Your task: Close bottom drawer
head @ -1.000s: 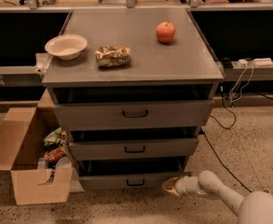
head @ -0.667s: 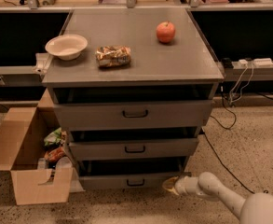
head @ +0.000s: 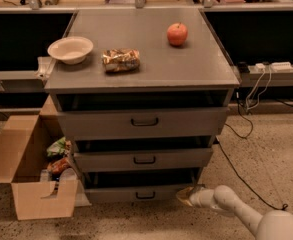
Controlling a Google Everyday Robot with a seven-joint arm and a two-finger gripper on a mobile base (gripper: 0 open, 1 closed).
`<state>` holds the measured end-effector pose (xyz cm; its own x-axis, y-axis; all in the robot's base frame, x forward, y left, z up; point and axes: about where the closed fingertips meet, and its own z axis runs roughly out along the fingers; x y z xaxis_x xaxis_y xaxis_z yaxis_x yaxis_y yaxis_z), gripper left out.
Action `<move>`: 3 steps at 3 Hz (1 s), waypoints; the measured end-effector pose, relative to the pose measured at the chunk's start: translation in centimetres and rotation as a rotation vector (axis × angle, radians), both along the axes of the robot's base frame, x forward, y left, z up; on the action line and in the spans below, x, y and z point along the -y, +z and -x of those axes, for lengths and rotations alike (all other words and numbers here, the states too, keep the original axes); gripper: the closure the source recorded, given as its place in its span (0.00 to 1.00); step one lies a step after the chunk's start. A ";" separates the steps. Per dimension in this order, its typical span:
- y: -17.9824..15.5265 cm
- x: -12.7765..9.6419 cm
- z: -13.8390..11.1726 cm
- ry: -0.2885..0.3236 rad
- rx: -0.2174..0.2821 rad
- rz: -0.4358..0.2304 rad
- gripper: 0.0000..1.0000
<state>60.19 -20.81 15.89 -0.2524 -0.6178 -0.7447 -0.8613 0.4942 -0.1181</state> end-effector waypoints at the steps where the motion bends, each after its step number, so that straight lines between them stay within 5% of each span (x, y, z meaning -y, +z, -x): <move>1: 0.0 0.0 0.2 0.000 0.000 0.000 1.00; 3: -0.2 0.0 0.0 -0.033 -0.004 -0.022 1.00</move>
Offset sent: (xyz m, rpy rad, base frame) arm 0.0672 -0.0495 0.0051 0.0582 -0.0336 -0.2221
